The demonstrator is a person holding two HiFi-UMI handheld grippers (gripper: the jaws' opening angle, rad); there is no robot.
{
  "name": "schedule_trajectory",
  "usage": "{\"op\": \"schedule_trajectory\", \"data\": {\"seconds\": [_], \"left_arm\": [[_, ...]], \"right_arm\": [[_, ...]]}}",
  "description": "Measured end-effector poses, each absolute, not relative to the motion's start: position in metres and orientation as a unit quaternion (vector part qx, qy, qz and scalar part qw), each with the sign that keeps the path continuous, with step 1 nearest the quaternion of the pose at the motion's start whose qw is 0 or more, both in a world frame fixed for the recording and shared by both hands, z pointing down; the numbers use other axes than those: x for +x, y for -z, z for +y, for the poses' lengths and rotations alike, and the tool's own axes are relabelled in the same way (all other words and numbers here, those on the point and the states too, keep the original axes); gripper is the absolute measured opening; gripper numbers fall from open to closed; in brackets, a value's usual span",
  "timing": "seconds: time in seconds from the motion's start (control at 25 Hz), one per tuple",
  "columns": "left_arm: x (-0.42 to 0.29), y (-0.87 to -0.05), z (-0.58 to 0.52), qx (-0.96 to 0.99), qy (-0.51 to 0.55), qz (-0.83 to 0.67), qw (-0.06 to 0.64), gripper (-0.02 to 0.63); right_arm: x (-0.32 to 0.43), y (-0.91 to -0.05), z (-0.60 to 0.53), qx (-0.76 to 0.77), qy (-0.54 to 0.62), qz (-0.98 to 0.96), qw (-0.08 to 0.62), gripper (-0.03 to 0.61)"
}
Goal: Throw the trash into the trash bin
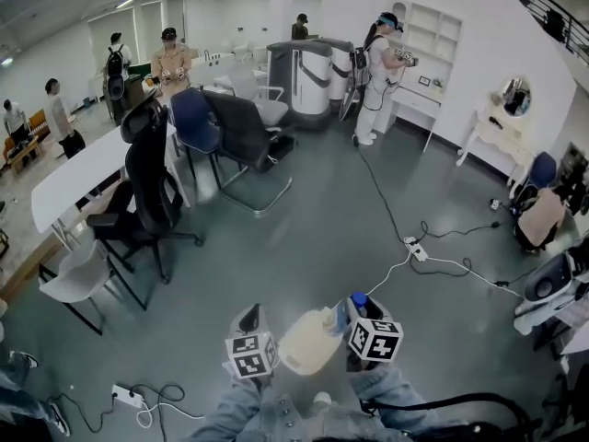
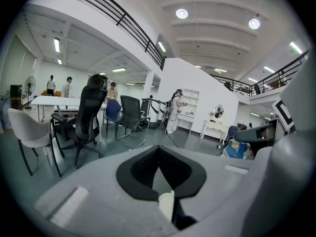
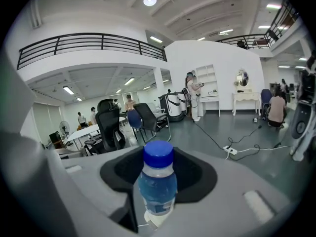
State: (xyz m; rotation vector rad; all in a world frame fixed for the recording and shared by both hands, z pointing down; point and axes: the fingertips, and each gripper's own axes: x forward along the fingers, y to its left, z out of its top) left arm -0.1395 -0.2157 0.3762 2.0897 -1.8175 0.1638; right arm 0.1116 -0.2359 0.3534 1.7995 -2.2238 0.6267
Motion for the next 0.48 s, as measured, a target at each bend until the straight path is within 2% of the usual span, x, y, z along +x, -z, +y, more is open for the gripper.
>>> {"op": "schedule_trajectory", "data": {"seconds": [0.48], "left_arm": [[-0.097, -0.38, -0.225, 0.735, -0.083, -0.648, 0.183, 0.009]], "right_arm": [[0.17, -0.363, -0.264, 0.617, -0.221, -0.747, 0.108, 0.185]]}}
